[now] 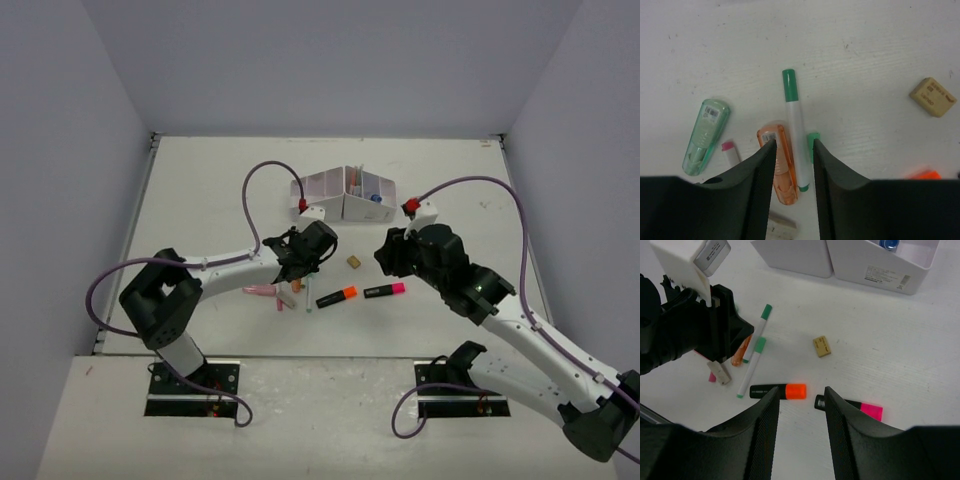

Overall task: Sort the stationery into containers
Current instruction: Pick up the pen from the center of the board.

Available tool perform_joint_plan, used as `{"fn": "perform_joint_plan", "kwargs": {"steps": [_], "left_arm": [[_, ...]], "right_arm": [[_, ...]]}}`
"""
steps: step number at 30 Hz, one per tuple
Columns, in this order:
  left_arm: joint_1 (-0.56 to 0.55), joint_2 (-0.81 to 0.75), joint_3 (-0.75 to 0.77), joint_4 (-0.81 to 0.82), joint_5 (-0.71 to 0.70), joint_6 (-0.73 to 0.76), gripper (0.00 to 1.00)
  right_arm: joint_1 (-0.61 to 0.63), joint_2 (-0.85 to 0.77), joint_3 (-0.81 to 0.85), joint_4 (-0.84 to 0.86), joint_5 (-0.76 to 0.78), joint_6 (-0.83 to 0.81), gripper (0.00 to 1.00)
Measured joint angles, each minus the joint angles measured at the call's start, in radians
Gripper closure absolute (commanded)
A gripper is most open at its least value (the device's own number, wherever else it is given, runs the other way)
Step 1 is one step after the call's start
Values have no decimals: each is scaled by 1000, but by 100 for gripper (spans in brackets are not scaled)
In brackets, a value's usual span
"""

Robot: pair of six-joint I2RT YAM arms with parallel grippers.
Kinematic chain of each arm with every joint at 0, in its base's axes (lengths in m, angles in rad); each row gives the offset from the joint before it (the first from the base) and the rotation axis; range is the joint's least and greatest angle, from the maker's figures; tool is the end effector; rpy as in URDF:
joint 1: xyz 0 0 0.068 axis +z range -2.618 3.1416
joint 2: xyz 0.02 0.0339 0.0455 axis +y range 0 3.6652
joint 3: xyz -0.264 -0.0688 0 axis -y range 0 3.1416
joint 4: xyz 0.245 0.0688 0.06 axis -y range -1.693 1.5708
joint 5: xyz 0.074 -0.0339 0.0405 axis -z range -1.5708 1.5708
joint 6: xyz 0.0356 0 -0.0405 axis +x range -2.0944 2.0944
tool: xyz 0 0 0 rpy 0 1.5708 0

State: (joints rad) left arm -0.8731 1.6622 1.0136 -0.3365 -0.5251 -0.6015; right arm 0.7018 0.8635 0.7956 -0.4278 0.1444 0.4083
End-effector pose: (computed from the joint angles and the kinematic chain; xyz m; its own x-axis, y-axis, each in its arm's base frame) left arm 0.2279 -0.2441 0.1889 -0.7159 0.0918 -0.6922 0.0970 0.9948 0.0316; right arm 0.1507 0.1207 0.3055 -0.5487 0.0507 -0.8345 -0.3534 0.8905 0.2864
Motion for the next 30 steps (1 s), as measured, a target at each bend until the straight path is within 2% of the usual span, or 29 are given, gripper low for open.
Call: {"fn": "perform_joint_plan", "kwargs": {"steps": [8,18,23,24,25,26,30], "left_arm": [[56,65,13,54,44,31,70],[61,148,17,96,85,45,77],[62,163,18,123,84,44,87],[62,164,18,129,84,44,90],[62,165,18,134,84,44,98],[62,167,18,137,84,44,100],[65,165,13,151,93,44,100]], "right_arm": [[0,-35,-29,-3,-1,0,58],[0,-42,-33,-1,-8,0,58],[0,-56,-37,2,-25,1,58],[0,-63,-39,4,-30,2,58],[0,-70,-42,7,-35,3,58],[0,-77,-48,14,-41,3,58],[0,-104,-69,38,-70,11,56]]}}
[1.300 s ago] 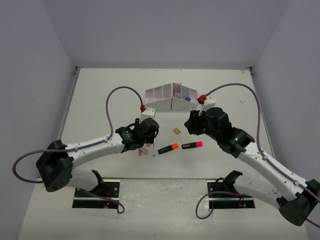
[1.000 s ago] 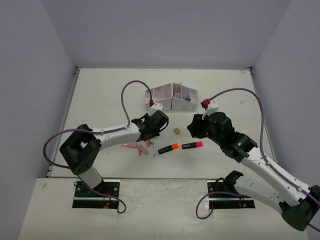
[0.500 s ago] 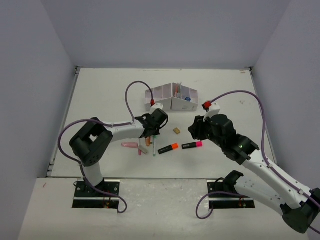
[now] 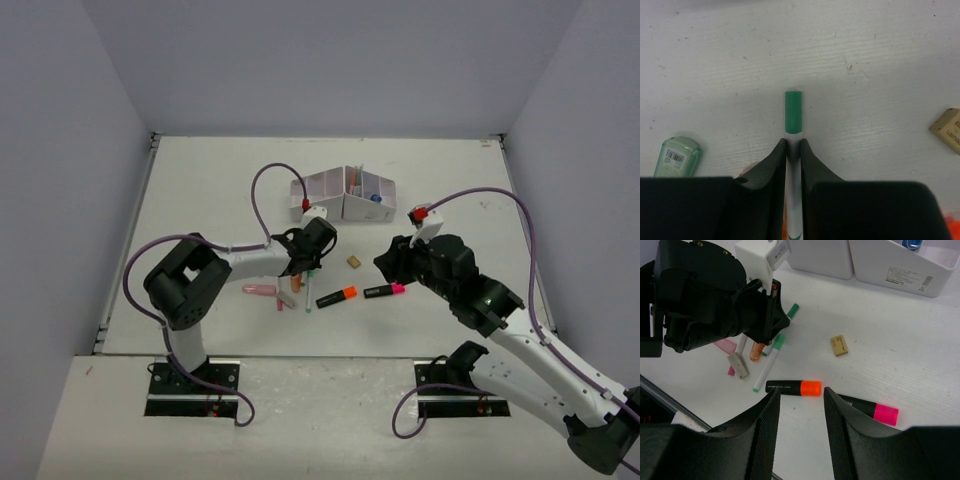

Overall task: Sort the stationery into containers
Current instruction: Pick up the pen from the center of the board.

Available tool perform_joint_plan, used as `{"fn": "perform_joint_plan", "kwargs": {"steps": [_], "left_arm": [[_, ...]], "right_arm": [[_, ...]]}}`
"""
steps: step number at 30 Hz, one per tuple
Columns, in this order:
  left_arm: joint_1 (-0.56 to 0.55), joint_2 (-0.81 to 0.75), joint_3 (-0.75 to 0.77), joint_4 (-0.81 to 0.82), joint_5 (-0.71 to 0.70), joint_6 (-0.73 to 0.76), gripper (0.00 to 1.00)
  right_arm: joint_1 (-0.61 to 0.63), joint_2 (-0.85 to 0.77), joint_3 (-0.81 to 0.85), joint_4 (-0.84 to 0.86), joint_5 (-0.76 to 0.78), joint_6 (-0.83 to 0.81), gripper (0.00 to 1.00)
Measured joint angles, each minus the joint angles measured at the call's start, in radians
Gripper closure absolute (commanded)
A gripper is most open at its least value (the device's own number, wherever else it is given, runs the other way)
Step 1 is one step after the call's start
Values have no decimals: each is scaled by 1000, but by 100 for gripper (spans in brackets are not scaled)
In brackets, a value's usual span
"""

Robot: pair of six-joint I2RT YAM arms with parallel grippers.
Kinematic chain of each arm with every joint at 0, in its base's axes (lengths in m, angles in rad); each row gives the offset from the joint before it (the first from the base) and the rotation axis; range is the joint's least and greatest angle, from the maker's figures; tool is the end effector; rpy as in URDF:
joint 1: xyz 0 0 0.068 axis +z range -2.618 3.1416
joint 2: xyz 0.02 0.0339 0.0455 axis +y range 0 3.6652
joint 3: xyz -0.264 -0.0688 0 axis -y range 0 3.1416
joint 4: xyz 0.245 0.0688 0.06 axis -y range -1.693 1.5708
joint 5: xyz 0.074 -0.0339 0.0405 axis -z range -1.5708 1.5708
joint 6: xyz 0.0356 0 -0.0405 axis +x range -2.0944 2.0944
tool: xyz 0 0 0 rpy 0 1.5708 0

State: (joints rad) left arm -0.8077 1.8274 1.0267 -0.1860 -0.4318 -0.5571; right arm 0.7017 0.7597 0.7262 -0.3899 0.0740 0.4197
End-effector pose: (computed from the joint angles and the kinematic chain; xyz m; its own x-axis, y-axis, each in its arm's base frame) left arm 0.2591 -0.2494 0.1461 -0.7521 0.0916 -0.6527 0.1169 0.9931 0.0048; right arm 0.1356 0.1111 0.3021 -0.5279 0.0859 -0.8449 -0.4130 0.8434 0.3438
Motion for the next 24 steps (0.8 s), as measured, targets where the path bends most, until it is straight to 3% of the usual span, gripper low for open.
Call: {"fn": "perform_joint_plan", "kwargs": {"steps": [6,15,24], "left_arm": [[3,-129,-123,80,58,21,100],[3,-571,-382,458,190,129,100],[2,-718,-597,800,500,157,100]], "right_arm": [[0,-9,-21,48,-29,31,46],[-3,-1,-45,194,-170,102,47],[-2,146,-19,335,-279,166,53]]}}
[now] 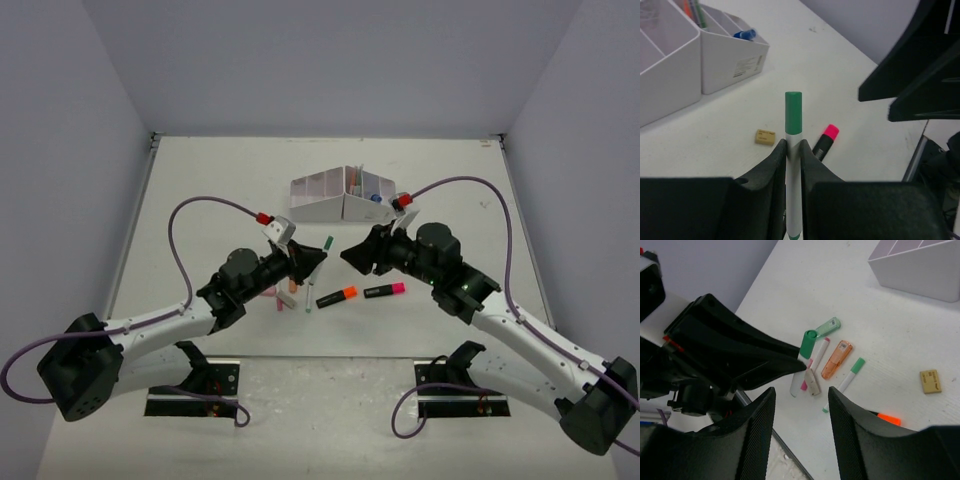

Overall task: Sort the stationery into containers
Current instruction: Pick up the pen from the center of the board, then place the pen in the storage box.

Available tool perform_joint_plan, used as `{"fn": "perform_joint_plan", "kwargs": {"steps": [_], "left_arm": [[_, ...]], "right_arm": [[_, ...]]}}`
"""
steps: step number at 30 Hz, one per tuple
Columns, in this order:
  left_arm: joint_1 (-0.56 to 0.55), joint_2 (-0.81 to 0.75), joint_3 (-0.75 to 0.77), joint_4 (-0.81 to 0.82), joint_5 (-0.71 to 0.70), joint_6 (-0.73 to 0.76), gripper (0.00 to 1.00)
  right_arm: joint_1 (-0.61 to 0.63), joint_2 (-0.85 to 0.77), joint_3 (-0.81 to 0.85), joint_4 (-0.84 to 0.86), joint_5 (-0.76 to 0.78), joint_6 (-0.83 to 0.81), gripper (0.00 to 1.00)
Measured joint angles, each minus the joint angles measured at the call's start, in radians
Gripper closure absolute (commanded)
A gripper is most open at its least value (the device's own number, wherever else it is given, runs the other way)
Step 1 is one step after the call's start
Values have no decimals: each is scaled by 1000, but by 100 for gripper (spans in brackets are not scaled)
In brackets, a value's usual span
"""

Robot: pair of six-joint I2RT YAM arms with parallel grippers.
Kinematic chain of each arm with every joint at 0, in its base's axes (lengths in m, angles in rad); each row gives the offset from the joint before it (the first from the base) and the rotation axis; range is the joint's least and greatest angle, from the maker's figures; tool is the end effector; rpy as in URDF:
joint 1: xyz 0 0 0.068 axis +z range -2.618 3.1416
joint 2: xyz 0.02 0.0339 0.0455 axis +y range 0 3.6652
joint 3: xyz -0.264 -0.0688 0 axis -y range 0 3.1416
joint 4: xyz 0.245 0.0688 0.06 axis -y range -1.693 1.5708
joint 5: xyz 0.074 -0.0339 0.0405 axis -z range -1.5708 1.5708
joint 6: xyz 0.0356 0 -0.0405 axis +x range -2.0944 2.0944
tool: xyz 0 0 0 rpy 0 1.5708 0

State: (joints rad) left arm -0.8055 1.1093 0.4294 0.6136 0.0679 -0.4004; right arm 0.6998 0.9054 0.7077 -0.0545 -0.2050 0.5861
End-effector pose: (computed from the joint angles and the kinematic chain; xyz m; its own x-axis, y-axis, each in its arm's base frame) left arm 0.1645 -0.1747 0.2352 -0.3410 -0.2064 -0.9171 0.6879 0.6102 -0.3931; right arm 0.1594 0.1437 0.3047 -0.5912 0.2101 -0.7787 -0.5454 0.6071 0.5779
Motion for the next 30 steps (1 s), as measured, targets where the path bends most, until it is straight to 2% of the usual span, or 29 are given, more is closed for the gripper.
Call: {"fn": "perform_joint_plan", "kwargs": {"steps": [5,9,13,17,19,21,22,23,27,30], "left_arm": [[0,-30,-43,121,134,-7,100],[1,-46,-50,158,186,-8,100],[-2,-46,-50,179,223,-9,100],[-2,-44,-50,187,245,-9,100],[-2,-43,-49,187,251,-10,99],[-2,-43,-45,184,250,-9,50],[-2,-43,-39,173,247,-7,30],[-2,-43,-30,156,241,-5,0],[-3,-75,37,12,174,-3,0],[-5,-151,122,-204,24,-28,0]], "right_arm": [[1,82,30,53,-8,23,54],[6,116,34,90,-28,39,54],[19,138,44,110,-49,46,60],[27,141,47,129,-66,50,96],[29,142,49,134,-78,53,100],[30,142,50,138,-78,53,100],[29,142,50,138,-75,51,100],[29,142,50,137,-69,48,100],[25,145,76,93,20,10,100],[-3,189,159,42,129,-45,100]]}}
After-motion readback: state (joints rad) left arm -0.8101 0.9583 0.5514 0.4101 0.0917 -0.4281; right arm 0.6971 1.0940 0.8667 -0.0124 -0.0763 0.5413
